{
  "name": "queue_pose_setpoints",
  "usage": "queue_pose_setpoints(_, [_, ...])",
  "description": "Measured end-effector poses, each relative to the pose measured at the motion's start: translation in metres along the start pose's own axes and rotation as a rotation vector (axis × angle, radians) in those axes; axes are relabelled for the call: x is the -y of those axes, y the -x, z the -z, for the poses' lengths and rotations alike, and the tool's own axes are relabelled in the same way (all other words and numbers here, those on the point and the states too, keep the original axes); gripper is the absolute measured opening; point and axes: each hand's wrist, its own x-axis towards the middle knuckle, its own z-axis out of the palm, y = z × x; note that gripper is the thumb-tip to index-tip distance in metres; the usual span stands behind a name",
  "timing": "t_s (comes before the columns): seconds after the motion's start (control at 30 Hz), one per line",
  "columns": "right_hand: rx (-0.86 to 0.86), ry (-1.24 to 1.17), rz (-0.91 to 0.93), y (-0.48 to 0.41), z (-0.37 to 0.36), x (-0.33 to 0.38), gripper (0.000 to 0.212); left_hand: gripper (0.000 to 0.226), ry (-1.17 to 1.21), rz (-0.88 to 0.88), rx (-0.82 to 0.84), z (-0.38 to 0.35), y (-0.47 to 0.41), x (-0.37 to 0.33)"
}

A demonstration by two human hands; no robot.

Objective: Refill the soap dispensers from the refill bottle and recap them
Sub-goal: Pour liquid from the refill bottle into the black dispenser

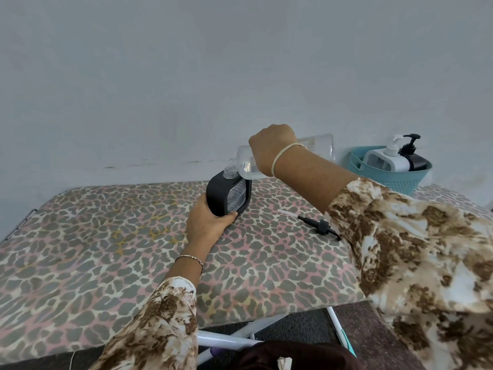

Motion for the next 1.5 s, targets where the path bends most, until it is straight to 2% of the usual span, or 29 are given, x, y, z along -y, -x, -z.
queue_pose_setpoints(1.5, [0.01, 0.02, -0.011, -0.0036, 0.0003, 0.0023, 0.035, 0.071, -0.025, 0.003, -0.001, 0.0018, 0.0014, -0.0037])
